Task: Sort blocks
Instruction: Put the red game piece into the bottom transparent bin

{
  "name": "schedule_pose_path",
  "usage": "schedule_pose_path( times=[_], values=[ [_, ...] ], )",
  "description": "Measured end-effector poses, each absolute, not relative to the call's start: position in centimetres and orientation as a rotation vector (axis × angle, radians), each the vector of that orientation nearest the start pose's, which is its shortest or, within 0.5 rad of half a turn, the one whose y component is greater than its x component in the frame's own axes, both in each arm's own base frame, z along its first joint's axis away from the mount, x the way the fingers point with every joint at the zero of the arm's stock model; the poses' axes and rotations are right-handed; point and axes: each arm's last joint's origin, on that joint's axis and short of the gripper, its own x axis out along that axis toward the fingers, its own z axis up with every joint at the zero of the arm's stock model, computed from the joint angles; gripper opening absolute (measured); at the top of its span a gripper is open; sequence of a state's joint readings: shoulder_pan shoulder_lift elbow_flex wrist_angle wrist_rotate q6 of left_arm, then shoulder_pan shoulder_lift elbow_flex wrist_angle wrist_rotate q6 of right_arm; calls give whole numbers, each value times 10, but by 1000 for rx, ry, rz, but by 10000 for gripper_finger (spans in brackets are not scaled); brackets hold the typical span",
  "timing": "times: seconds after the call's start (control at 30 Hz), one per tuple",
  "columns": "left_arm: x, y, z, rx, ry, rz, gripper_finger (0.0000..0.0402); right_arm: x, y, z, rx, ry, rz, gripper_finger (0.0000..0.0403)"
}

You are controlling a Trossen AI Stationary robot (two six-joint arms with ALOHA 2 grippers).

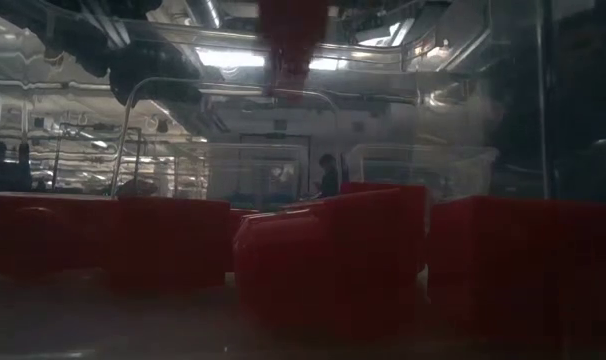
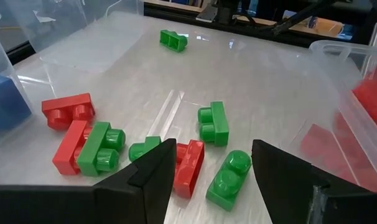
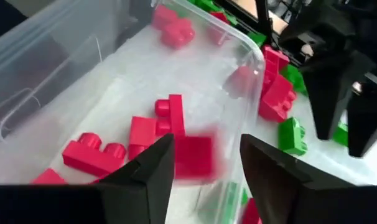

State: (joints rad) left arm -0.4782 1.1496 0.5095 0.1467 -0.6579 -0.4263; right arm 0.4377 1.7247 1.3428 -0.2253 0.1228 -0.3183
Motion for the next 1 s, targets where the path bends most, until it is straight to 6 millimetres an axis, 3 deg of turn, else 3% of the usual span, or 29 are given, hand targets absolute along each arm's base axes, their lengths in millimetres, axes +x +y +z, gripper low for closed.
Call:
schedule_pose_path(
  times=[0.3, 0.47, 0.77, 1.0],
  values=[
    [207, -88, 203, -149, 374, 259, 198, 355, 162, 271, -456, 549, 392, 274],
    [207, -88, 203, -147, 375, 259, 198, 350, 152, 286, -493, 518, 368, 312],
    [207, -87, 202, -145, 377, 260, 198, 311, 90, 330, -522, 650, 108, 305],
    [207, -87, 202, -140, 383, 260, 198, 303, 46, 321, -582, 852, 3, 299]
  ],
)
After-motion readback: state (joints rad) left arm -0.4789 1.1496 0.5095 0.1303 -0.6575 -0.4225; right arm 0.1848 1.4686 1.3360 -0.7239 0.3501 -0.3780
